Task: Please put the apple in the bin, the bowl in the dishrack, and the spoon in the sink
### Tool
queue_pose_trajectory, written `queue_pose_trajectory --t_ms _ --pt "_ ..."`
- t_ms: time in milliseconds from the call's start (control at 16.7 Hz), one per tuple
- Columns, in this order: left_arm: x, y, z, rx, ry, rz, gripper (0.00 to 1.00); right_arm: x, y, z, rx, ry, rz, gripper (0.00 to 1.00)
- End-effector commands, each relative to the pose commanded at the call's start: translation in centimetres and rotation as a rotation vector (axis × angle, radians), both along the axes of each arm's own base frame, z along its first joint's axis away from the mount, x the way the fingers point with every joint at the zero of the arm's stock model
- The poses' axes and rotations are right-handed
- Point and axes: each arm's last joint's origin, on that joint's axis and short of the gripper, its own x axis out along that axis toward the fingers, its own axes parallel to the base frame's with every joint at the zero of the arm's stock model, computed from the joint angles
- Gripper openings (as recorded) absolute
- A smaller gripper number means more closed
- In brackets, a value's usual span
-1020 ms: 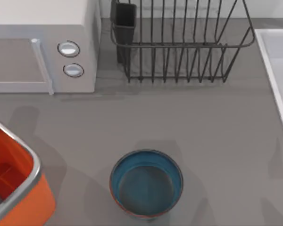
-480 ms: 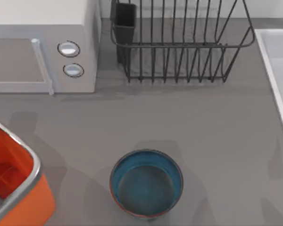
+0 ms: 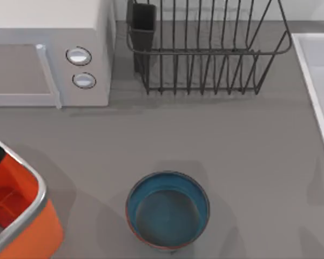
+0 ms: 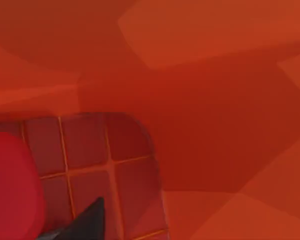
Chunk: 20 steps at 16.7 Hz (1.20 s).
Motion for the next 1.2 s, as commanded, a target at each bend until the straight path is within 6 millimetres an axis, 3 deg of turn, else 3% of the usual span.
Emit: queue_pose_trajectory --t_ms 240,540,720,1200 --pt "-2.3 0.0 -1.3 0.314 -0.368 -0.25 1.0 0.0 0.0 0.0 0.0 0.0 0.0 1.0" --pt "-3.6 0.0 -3.3 0.676 -0.714 -0.354 1.0 0.0 0.0 0.0 0.0 0.0 0.0 1.0" --pt "-3.8 0.0 -4.1 0.78 -0.794 -0.364 1.0 0.0 0.0 0.0 0.0 0.0 0.0 1.0" --pt "-3.8 0.0 -4.2 0.791 -0.801 -0.364 1.0 0.0 0.2 0.5 0.018 0.028 0.018 1.0"
